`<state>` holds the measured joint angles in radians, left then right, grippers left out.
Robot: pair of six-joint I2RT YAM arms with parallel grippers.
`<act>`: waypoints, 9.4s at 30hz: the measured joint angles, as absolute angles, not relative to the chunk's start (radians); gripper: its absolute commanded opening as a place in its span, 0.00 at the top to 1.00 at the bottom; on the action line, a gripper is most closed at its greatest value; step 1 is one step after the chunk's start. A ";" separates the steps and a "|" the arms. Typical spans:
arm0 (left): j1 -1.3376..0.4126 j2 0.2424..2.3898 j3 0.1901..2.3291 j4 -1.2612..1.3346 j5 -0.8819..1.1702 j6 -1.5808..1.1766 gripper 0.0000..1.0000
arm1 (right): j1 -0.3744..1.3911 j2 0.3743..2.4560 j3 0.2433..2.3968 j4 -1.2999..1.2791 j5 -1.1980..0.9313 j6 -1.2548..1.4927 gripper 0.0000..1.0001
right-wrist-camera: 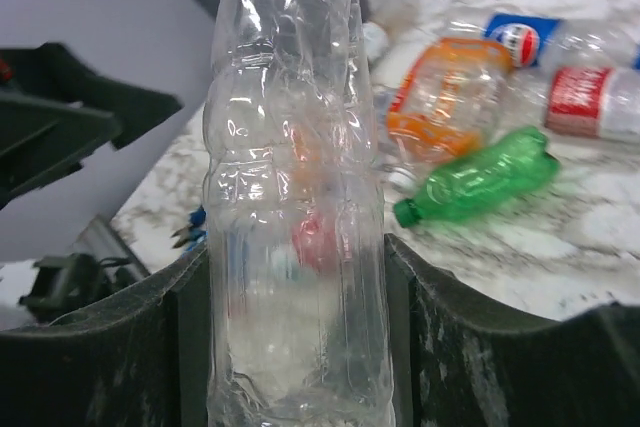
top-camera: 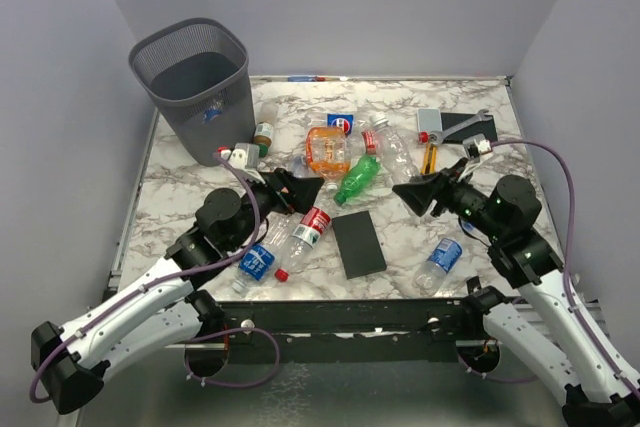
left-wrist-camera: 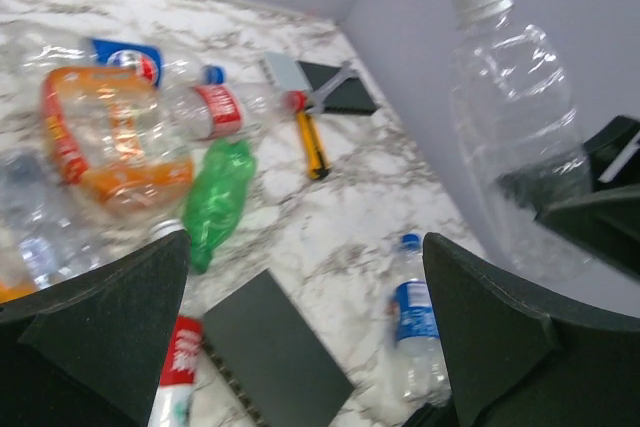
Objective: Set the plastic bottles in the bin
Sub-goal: Pick up the plastic bottle at the center of the board, then place the plastic bottle in the trash bin, then pick up the plastic bottle from the corner of the board.
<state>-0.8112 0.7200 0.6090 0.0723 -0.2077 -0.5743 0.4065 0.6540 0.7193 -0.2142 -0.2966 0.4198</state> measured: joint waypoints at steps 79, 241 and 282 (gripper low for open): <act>-0.455 1.425 1.700 0.184 -0.766 0.313 1.00 | 0.406 0.439 0.659 -0.219 -0.334 0.594 0.00; -0.804 1.050 0.927 0.352 0.277 -0.681 0.01 | 0.740 0.746 0.680 0.144 -0.541 0.462 0.50; -0.811 0.982 1.059 0.278 0.014 -0.438 1.00 | 0.758 0.725 0.908 -0.111 -0.424 0.488 0.00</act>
